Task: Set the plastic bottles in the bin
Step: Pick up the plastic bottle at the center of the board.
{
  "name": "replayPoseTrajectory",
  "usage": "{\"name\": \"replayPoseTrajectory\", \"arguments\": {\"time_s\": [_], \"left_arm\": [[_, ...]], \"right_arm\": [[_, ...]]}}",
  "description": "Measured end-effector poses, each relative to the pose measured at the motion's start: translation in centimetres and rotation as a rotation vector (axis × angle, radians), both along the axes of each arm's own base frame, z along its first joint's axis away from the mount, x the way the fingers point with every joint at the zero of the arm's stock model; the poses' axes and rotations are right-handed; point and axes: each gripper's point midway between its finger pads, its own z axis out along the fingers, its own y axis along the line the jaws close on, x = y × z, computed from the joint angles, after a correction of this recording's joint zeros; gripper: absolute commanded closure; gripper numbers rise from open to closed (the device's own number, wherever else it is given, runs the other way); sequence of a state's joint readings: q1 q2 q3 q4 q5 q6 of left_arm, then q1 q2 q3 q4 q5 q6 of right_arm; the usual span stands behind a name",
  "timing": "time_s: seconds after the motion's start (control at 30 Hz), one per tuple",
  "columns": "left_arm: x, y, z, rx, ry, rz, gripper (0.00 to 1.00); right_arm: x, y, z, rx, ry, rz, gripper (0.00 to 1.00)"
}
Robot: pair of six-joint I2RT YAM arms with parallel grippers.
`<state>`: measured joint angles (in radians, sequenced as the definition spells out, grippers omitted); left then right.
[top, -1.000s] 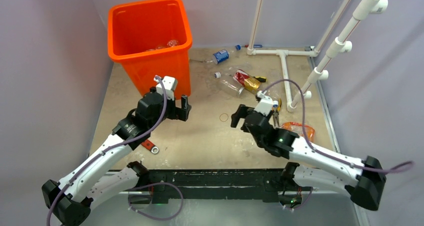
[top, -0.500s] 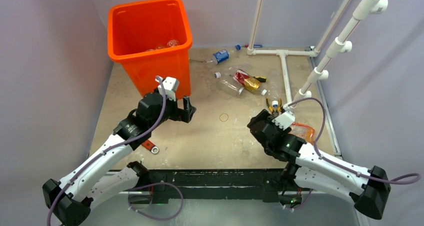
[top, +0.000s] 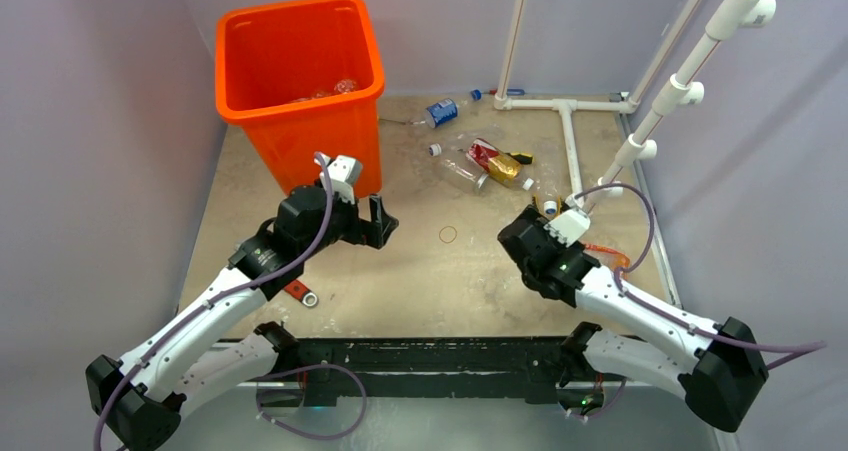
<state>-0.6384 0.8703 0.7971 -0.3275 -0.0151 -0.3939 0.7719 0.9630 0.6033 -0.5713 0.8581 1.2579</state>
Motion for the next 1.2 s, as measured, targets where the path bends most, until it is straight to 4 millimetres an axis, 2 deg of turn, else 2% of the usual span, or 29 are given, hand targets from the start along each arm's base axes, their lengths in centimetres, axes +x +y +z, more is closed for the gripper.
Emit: {"name": "replayPoseTrajectory", "arguments": {"time_s": [0.27,0.33,0.43,0.6,0.73,0.87,0.97,1.1,1.2], "left_arm": [[-0.3,-0.4,-0.1,-0.010,0.007,-0.017,0.01],[-0.3,-0.5,-0.1,-0.010,0.007,-0.018,0.01],[-0.4,-0.5,-0.1,-0.010,0.008,-0.018,0.01],[-0.4,-0.5,-0.1,-0.013,0.010,-0.017,0.01],[-0.4,-0.5,-0.2,-0.014,0.013,-0.018,0.01],[-0.6,-0.7,-0.3,-0.012,0.014,-0.025,0.01],[-0.7,-0.8,-0.3,-0.012,0.015,-0.031,0.01],[-0.8,-1.0,-0.3,-0.012,0.014,-0.036,0.01],[-0.8,-1.0,-0.3,-0.012,0.014,-0.036,0.01]], "right_arm": [[0.6,0.3,-1.5,-0.095,0.075,0.032,0.01],[0.9,-0.2,-1.6,-0.102,0.085,0.008,0.01],[1.2,-1.7,-1.5,-0.100,0.082,-0.049,0.01],[1.7,-4.6,0.4,-0.068,0.014,-0.159,0.01],[1.9,-7.0,0.2,-0.073,0.026,-0.249,0.01],[2.3,-8.8,-0.7,-0.040,0.035,-0.318,0.01],[2.3,-9.8,-2.4,-0.039,0.078,-0.356,0.01],[2.0,-9.9,-4.5,-0.049,0.149,-0.356,0.01],[2.4,-9.4,-4.9,-0.031,0.156,-0.339,0.01]]}}
